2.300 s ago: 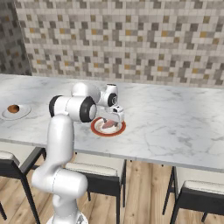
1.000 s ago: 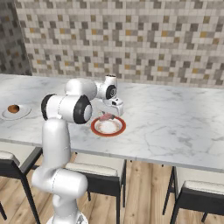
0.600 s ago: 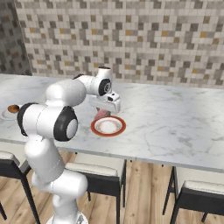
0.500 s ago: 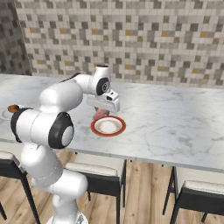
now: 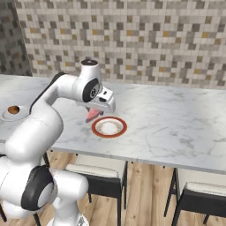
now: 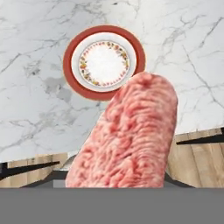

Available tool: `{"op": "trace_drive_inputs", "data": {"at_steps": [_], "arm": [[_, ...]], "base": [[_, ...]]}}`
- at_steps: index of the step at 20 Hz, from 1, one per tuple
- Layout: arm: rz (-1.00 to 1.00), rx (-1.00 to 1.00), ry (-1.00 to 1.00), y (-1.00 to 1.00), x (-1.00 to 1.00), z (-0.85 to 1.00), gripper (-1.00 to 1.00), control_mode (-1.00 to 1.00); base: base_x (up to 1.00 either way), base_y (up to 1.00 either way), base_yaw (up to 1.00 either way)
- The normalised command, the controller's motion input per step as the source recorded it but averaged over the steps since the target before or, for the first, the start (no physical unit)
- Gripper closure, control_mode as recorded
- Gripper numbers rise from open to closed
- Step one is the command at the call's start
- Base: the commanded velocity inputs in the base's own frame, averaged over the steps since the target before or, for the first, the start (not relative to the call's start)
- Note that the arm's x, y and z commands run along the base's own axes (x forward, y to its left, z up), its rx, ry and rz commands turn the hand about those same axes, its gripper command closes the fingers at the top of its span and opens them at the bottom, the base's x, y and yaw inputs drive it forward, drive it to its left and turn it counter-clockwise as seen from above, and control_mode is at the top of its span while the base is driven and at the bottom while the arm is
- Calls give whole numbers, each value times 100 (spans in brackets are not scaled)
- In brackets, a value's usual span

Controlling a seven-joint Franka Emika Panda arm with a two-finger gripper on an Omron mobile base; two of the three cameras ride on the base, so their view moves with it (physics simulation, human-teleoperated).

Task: Transport the steak and potato to the fridge. Place the steak on the rack containing meat and place the potato on the rack containing the vegetable, ensuring meats and vegetables are on different racks.

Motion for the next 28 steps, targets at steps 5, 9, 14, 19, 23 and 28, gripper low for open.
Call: {"op": "trace_drive_inputs", "data": {"at_steps": [5, 9, 14, 19, 23, 28], "arm": [[0, 0, -31, 18, -100, 62, 100, -100], [0, 0, -36, 20, -98, 49, 100, -100], [0, -3, -33, 4, -72, 67, 100, -100], [0, 0, -14, 11, -42, 72, 100, -100], [2, -1, -6, 23, -43, 58, 100, -100], [1, 0, -10, 13, -64, 64, 100, -100]], "base": [[0, 0, 0], [0, 0, 0], [0, 0, 0], [0, 0, 0], [0, 0, 0], [0, 0, 0]]}}
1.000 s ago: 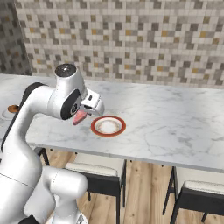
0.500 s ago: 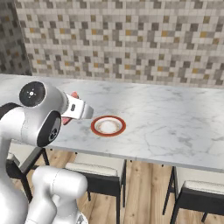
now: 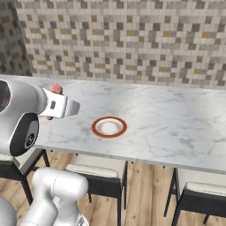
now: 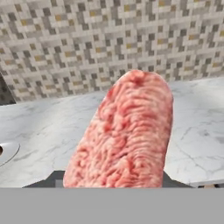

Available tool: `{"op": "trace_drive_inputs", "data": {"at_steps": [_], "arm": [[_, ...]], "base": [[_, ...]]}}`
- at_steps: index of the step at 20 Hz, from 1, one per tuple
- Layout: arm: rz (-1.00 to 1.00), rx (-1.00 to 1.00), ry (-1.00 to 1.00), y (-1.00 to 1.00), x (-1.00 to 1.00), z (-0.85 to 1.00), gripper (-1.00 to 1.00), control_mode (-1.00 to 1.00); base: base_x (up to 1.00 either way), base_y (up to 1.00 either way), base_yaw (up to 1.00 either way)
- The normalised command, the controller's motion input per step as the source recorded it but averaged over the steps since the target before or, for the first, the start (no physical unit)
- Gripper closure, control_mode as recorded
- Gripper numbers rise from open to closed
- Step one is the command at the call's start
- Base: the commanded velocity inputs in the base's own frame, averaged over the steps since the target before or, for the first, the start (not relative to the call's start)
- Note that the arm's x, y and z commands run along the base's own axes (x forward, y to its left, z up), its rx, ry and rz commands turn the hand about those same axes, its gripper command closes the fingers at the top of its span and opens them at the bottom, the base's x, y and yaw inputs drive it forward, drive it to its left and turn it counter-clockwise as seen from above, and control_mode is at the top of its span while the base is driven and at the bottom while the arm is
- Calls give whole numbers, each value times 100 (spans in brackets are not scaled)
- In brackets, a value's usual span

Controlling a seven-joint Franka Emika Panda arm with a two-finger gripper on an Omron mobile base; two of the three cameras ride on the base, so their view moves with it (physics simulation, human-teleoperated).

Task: Transport the steak and potato to the fridge. Place the steak on the rack containing meat and place the potato on the rack containing the vegetable, ensuring meats and vegetables are on different racks.

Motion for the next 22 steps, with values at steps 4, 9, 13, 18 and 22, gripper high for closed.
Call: {"op": "trace_drive_inputs", "data": {"at_steps": [4, 9, 13, 18, 22], "arm": [[0, 0, 0, 0, 0, 0, 100, 100], [0, 0, 0, 0, 0, 0, 100, 100], [0, 0, 0, 0, 0, 0, 100, 100], [0, 0, 0, 0, 0, 0, 100, 100], [0, 0, 0, 0, 0, 0, 100, 100]], "base": [[-20, -21, 0], [-84, -58, -15], [-98, -36, -54], [-78, -1, -71], [-3, 0, -100]]}}
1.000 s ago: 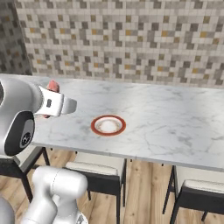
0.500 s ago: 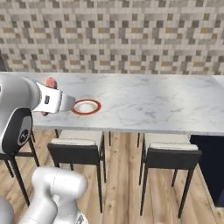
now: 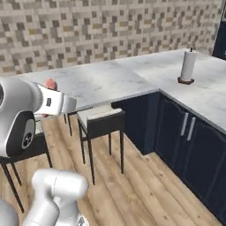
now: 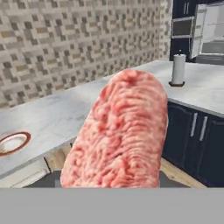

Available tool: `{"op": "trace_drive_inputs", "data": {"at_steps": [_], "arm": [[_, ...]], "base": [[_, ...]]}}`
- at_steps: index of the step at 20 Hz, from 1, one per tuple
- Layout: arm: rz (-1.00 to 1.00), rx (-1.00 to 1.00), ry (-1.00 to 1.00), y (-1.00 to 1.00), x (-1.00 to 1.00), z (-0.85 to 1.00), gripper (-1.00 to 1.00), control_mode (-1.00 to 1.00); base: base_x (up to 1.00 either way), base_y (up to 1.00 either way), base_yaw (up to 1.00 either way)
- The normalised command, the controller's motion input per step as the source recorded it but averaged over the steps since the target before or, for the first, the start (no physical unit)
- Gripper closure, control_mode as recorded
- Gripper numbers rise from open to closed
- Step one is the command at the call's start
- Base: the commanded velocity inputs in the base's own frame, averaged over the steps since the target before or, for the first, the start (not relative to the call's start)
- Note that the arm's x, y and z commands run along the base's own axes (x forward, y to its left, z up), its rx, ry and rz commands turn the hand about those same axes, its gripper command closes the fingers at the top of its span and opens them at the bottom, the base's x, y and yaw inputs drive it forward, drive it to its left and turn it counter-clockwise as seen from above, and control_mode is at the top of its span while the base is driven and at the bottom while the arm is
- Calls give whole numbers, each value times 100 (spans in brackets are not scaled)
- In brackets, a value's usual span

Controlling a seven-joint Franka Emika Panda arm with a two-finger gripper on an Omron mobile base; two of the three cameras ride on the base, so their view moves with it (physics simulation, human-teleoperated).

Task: Transport the steak and potato to the fridge. Place the steak on the rack containing meat and place the potato on the rack containing the vegetable, ensuring meats and vegetables are on different racks.

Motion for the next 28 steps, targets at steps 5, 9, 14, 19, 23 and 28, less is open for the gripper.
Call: {"op": "trace_drive_inputs", "data": {"at_steps": [5, 9, 14, 19, 23, 28], "arm": [[0, 0, 0, 0, 0, 0, 100, 100], [0, 0, 0, 0, 0, 0, 100, 100], [0, 0, 0, 0, 0, 0, 100, 100], [0, 0, 0, 0, 0, 0, 100, 100], [0, 0, 0, 0, 0, 0, 100, 100], [0, 0, 0, 0, 0, 0, 100, 100]], "base": [[0, 0, -100], [-35, 8, -92], [-100, 9, -45], [-100, 68, -30], [-100, 83, -22], [-100, 72, -11]]}}
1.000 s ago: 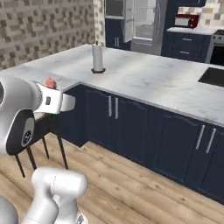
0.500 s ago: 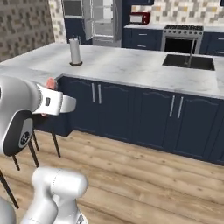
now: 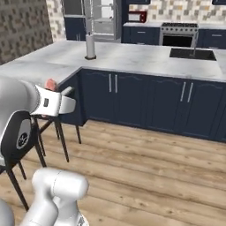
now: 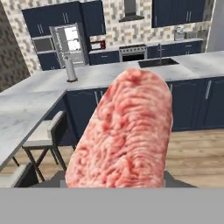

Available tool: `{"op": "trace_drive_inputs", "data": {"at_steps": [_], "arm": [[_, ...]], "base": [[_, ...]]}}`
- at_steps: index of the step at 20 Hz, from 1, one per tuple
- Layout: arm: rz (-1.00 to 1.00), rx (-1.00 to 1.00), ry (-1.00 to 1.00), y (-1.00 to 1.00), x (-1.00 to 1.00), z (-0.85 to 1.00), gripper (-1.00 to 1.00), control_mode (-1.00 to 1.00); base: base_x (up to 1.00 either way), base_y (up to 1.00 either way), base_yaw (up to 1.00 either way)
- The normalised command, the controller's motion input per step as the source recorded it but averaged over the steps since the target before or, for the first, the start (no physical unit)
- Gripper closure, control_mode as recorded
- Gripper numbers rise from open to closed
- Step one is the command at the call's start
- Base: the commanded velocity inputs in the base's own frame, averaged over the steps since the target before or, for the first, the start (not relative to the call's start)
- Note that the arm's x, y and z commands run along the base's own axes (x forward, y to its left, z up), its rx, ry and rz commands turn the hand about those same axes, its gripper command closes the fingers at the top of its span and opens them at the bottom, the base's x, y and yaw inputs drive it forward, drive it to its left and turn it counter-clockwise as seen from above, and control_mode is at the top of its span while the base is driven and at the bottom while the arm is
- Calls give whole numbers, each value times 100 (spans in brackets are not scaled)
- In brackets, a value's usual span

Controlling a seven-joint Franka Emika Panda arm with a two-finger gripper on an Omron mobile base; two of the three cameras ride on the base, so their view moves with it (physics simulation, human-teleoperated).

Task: Transport the steak and potato to the fridge. Place the steak on the rack containing meat and place the potato on the rack containing the vegetable, ensuring meats and vegetables are on different racks.

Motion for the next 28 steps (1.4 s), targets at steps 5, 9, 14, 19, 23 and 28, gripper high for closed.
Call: {"op": "trace_drive_inputs", "data": {"at_steps": [5, 9, 14, 19, 23, 28], "arm": [[0, 0, 0, 0, 0, 0, 100, 100], [0, 0, 0, 0, 0, 0, 100, 100], [0, 0, 0, 0, 0, 0, 100, 100], [0, 0, 0, 0, 0, 0, 100, 100], [0, 0, 0, 0, 0, 0, 100, 100], [0, 0, 0, 0, 0, 0, 100, 100]], "base": [[-100, 11, 0], [-100, -42, 5], [-100, 14, 10], [-100, 54, 1], [-100, 98, 8], [-100, 81, 7]]}}
